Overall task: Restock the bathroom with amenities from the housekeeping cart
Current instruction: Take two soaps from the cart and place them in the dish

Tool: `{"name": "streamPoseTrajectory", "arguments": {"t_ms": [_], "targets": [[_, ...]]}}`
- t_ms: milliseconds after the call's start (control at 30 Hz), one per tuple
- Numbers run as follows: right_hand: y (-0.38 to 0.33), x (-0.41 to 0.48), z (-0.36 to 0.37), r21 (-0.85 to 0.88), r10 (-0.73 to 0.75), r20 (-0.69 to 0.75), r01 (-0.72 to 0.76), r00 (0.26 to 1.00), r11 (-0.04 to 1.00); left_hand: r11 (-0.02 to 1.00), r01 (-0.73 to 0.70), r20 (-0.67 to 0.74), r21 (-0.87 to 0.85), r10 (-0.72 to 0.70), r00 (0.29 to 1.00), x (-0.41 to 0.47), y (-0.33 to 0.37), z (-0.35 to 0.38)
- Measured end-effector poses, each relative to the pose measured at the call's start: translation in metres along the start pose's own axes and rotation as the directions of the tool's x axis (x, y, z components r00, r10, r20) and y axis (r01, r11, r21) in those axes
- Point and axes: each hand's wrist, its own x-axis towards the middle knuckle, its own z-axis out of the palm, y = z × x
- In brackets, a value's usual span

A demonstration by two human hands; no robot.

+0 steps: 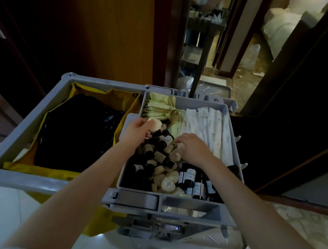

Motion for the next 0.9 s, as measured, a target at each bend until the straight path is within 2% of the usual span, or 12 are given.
{"name": "streamPoseTrajectory", "arguments": {"t_ms": [100,167,367,633,700,767,833,900], "targets": [[-0.004,0.012,0.011,-0.338,-0.079,0.196,0.143,0.977,0.930,1.000,0.018,-0.029,-0.008,-0.018,0.999,0.000,-0.008,-0.010],[-0.004,0.020,0.016,-0.426,-0.076,0.223,0.168,0.972,0.889,1.000,0.028,-0.037,-0.012,-0.028,0.999,0.000,-0.011,-0.014],[-0.002,0.026,0.013,-0.340,0.023,0.219,0.054,0.975,0.939,1.000,0.024,-0.040,-0.017,-0.024,0.999,-0.003,-0.011,-0.011],[0.007,0.032,0.020,-0.284,0.056,0.228,0.011,0.972,0.959,0.999,0.040,-0.034,-0.001,-0.040,0.999,0.001,-0.013,-0.007],[0.009,0.031,0.020,-0.233,0.054,0.222,-0.001,0.973,0.972,0.999,0.043,-0.026,0.015,-0.042,0.999,0.000,-0.012,-0.006],[0.013,0.029,0.021,-0.102,0.075,0.184,-0.057,0.980,0.993,0.998,0.048,-0.023,0.033,-0.047,0.999,0.000,-0.011,-0.004],[0.016,0.026,0.019,0.125,0.116,0.113,-0.130,0.987,0.984,0.998,0.050,-0.024,0.035,-0.049,0.999,0.000,-0.010,-0.002],[0.014,0.020,0.012,0.426,0.191,0.067,-0.201,0.979,0.882,0.998,0.050,-0.027,0.036,-0.050,0.998,0.002,-0.010,-0.002]]}}
